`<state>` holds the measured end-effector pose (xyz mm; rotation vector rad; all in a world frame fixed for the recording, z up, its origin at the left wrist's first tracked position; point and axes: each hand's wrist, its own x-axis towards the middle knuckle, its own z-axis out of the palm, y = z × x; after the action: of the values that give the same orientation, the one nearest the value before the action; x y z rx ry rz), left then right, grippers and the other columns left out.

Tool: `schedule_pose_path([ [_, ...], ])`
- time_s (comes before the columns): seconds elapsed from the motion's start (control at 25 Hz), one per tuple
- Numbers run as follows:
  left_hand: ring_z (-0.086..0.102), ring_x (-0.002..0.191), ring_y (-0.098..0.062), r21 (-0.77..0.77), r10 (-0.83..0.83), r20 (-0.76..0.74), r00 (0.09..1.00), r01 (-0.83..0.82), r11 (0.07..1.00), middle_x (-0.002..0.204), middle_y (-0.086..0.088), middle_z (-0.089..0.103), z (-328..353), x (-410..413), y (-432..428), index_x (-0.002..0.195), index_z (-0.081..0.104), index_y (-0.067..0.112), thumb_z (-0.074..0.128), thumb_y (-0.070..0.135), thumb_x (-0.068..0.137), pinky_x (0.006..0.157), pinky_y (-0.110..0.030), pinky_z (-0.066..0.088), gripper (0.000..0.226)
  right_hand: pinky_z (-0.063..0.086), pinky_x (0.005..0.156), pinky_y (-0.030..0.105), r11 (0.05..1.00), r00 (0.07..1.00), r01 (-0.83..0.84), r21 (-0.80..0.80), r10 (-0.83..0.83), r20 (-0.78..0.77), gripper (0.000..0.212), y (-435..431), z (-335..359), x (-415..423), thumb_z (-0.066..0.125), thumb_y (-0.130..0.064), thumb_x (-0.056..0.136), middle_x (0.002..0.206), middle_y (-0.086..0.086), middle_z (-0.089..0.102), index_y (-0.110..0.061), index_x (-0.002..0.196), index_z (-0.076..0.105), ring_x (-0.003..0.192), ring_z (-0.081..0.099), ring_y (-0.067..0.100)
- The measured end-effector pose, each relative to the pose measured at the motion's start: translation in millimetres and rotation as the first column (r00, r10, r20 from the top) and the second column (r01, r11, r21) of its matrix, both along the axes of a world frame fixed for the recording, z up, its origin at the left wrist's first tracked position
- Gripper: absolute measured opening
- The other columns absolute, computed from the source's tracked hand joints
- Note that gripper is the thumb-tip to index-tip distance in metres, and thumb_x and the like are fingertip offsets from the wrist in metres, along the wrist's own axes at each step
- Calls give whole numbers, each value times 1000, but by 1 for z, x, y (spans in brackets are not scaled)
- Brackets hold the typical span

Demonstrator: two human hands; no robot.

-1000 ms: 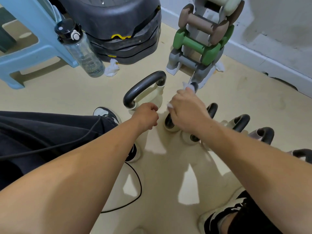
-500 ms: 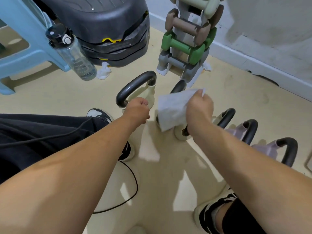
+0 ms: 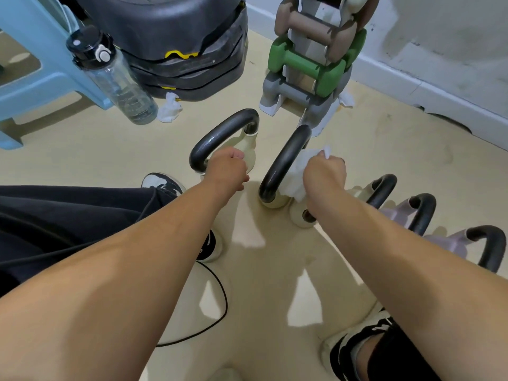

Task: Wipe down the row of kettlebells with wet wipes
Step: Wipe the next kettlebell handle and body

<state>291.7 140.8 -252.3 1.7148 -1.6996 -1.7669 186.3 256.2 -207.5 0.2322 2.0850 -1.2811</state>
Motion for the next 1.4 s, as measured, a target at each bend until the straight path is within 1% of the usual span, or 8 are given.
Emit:
schedule_pose_path([
  [0.12,68,81,-24,15,-16,-6,1000,16,1000,116,-16,68,0,-1,2,111,61,14,42,4,92,83,-47,61,28,45,76,26,995,976,79,-54,-66,209,48,-12,0,6,44,-34,103,134,11,55,-8,144,43,107,57,28],
  [0.28,69,84,-24,25,-71,4,997,71,997,113,-11,68,1,-1,7,117,59,15,40,8,97,86,-47,60,29,42,76,27,975,892,155,-159,-69,446,30,-14,-13,27,43,-37,104,100,-1,66,-18,115,64,81,57,10],
  [0.44,70,85,-25,41,-27,37,999,25,999,113,-12,69,-1,1,4,116,60,16,38,10,100,87,-49,61,29,42,83,29,983,911,109,-145,-41,410,44,-6,-36,30,44,-52,99,119,1,67,-19,121,62,98,59,17],
  [0.6,69,81,-24,47,-67,65,996,64,997,114,-13,69,-9,3,10,121,60,16,38,11,99,83,-47,61,31,34,58,29,995,950,68,-77,-41,310,32,-5,-19,59,33,-41,105,78,-2,52,-21,92,54,67,47,13],
  [0.8,68,81,-24,25,-77,60,995,75,997,114,-14,69,-11,-3,7,121,60,14,37,10,99,82,-45,61,32,38,64,27,781,691,601,-170,-401,602,22,-31,9,5,45,-28,100,78,-1,58,-19,82,55,69,53,15],
  [1.04,71,91,-29,-4,-111,63,992,111,994,118,-9,67,-9,-14,5,115,64,17,37,13,100,77,-43,63,32,40,71,28,955,875,268,-124,-187,446,40,-21,-7,39,38,-42,104,103,2,60,-18,127,60,80,53,16],
  [1.28,67,76,-24,28,-111,15,994,111,993,109,-14,69,-12,-26,10,119,61,14,37,11,102,75,-42,60,29,32,58,26,895,873,392,-214,-289,393,27,-43,18,-23,43,-29,100,69,-1,40,-18,76,43,59,40,17],
  [1.4,65,78,-24,17,-122,6,992,122,992,100,-10,69,-10,-32,8,117,63,12,38,10,100,78,-44,61,30,32,58,26,937,913,275,-214,-185,364,28,-51,10,-47,35,-24,102,75,-1,38,-17,75,37,63,37,17],
])
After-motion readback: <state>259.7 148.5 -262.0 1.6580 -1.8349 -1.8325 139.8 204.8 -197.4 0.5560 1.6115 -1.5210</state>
